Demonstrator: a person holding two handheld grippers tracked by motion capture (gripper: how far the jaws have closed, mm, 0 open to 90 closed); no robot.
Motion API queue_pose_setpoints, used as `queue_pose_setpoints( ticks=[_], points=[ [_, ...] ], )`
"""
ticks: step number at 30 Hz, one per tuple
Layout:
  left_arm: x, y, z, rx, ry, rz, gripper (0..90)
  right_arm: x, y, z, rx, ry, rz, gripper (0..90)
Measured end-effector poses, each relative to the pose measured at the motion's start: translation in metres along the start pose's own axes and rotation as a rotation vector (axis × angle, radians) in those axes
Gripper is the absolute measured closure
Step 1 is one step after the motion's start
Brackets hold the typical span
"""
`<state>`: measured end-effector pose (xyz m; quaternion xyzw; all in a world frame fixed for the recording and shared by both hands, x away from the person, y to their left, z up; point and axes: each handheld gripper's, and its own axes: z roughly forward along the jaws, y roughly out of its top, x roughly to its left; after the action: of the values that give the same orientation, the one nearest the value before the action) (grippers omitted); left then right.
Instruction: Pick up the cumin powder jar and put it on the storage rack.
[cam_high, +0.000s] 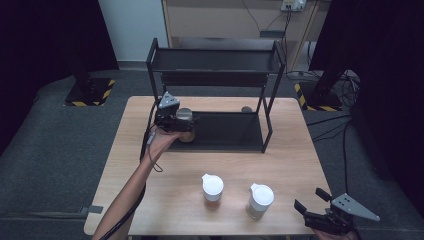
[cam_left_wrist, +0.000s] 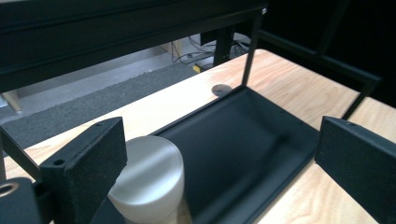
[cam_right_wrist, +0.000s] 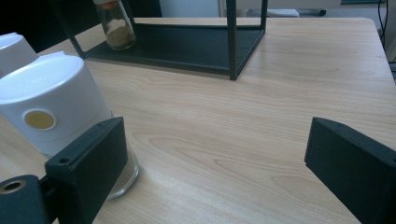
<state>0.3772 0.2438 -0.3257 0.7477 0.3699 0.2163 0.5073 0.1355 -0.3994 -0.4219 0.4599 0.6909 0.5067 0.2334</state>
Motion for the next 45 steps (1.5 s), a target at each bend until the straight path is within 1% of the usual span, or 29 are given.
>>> queue_pose_setpoints(
  ticks=[1, 4, 7, 10, 13, 15, 17, 18, 19, 20, 21, 23, 24, 25, 27, 30, 32, 34, 36, 39, 45],
  points=[
    [0.000, 0.000, 0.000, 0.000, 0.000, 0.000, 1.3, 0.000, 0.000, 0.000, 0.000, 0.000, 0.000, 6.1],
    [0.000, 0.001, -0.010, -0.010, -0.017, 0.004, 1.3, 0.000, 0.000, 0.000, 0.000, -0.001, -0.002, 6.1],
    [-0.002, 0.001, -0.021, -0.023, -0.025, 0.015, 1.4, 0.000, 0.000, 0.000, 0.000, -0.001, -0.003, 6.1],
    [-0.006, 0.000, -0.032, -0.045, -0.035, 0.027, 1.5, 0.001, 0.000, 0.000, 0.001, -0.002, -0.004, 6.1],
    [-0.008, -0.001, -0.043, -0.068, -0.061, 0.037, 1.7, 0.001, 0.000, 0.000, 0.003, -0.002, -0.006, 6.1],
    [-0.008, 0.000, -0.050, -0.074, -0.089, 0.041, 1.8, 0.001, 0.001, 0.000, 0.003, -0.002, -0.007, 6.1],
    [-0.011, 0.001, -0.057, -0.072, -0.100, 0.066, 2.0, 0.001, 0.001, 0.000, 0.004, -0.001, -0.007, 6.2],
    [-0.013, 0.000, -0.063, -0.080, -0.118, 0.072, 2.2, 0.001, 0.001, 0.000, 0.004, -0.001, -0.008, 6.1],
    [-0.013, 0.000, -0.063, -0.080, -0.118, 0.072, 2.2, 0.001, 0.001, 0.000, 0.004, -0.001, -0.008, 6.1],
    [-0.014, -0.002, -0.071, -0.088, -0.138, 0.078, 2.2, 0.001, 0.001, 0.000, 0.003, -0.002, -0.008, 6.2],
    [-0.014, -0.002, -0.071, -0.088, -0.138, 0.078, 2.3, 0.001, 0.001, 0.000, 0.003, -0.002, -0.008, 6.2],
    [-0.015, -0.005, -0.078, -0.099, -0.162, 0.083, 2.3, 0.001, 0.001, 0.001, 0.005, -0.001, -0.008, 6.2],
    [-0.016, -0.008, -0.084, -0.103, -0.186, 0.095, 2.3, 0.002, 0.001, 0.001, 0.005, -0.001, -0.009, 6.2],
    [-0.016, -0.008, -0.084, -0.103, -0.186, 0.095, 2.3, 0.002, 0.001, 0.001, 0.005, -0.002, -0.010, 6.2],
    [-0.018, -0.012, -0.090, -0.108, -0.200, 0.111, 2.2, 0.002, 0.001, 0.001, 0.005, -0.002, -0.010, 6.2],
    [-0.020, -0.019, -0.098, -0.119, -0.225, 0.113, 2.1, 0.002, 0.001, 0.001, 0.006, -0.003, -0.011, 6.2],
    [-0.024, -0.023, -0.104, -0.122, -0.217, 0.124, 2.1, 0.002, 0.001, 0.001, 0.007, -0.005, -0.010, 6.2],
    [-0.023, -0.031, -0.108, -0.137, -0.227, 0.113, 2.3, 0.002, 0.001, 0.001, 0.008, -0.005, -0.011, 6.2],
    [-0.026, -0.038, -0.113, -0.136, -0.218, 0.112, 2.2, 0.002, 0.001, 0.001, 0.007, -0.005, -0.011, 6.2],
    [-0.025, -0.052, -0.119, -0.145, -0.222, 0.092, 2.2, 0.002, 0.001, 0.001, 0.007, -0.006, -0.008, 6.2],
    [-0.026, -0.076, -0.133, -0.161, -0.201, 0.057, 2.4, 0.002, 0.002, 0.002, 0.012, -0.005, -0.013, 6.1]
  ],
)
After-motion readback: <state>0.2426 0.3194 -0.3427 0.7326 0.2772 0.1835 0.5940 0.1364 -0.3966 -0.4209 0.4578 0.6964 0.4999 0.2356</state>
